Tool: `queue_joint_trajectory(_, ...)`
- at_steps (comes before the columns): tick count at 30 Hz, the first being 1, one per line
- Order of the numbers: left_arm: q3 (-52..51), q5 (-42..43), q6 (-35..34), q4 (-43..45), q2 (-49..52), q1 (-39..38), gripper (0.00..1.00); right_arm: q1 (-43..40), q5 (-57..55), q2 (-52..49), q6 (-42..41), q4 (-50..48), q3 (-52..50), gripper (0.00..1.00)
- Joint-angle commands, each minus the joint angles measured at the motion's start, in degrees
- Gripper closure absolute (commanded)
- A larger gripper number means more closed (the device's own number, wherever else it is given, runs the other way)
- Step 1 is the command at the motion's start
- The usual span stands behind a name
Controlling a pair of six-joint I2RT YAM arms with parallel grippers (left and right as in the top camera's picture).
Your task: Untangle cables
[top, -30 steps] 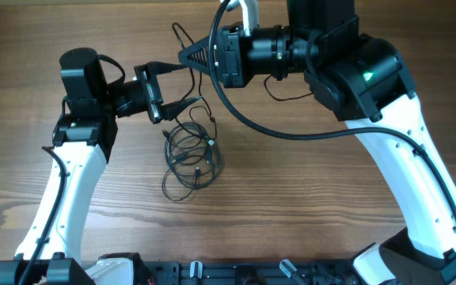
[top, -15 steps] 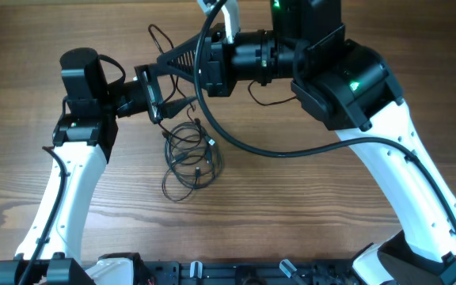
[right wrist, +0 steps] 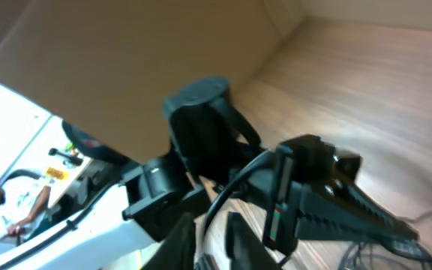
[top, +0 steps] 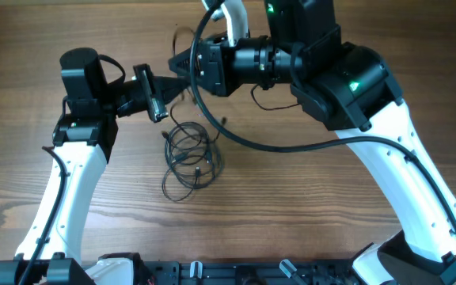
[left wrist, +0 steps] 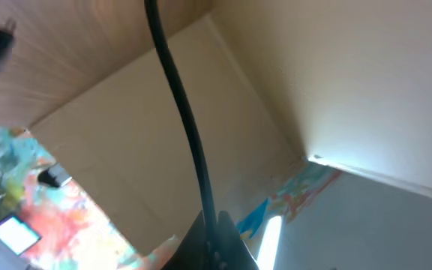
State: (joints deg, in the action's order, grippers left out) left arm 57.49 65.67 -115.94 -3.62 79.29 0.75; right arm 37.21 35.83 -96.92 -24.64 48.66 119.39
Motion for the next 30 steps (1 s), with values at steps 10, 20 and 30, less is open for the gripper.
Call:
queue_joint_trajectory(10, 6.38, -18.93, 14.05, 10.49, -0.20, -0.26, 0.96, -8.07, -14.16, -0.85, -5.14, 15.52, 0.11, 0.46)
queue_joint_trajectory(20, 30.45, -42.38, 18.47, 10.05, -0.20, -0.09, 0.96, -8.04, -17.00, -1.03, -2.67, 19.80, 0.11, 0.45)
queue_joint_trajectory(30, 30.42, -89.15, 65.18, -0.33, 7.21, -0.11, 0.96, -8.02, -18.56, -1.14, -2.27, 21.18, 0.11, 0.45)
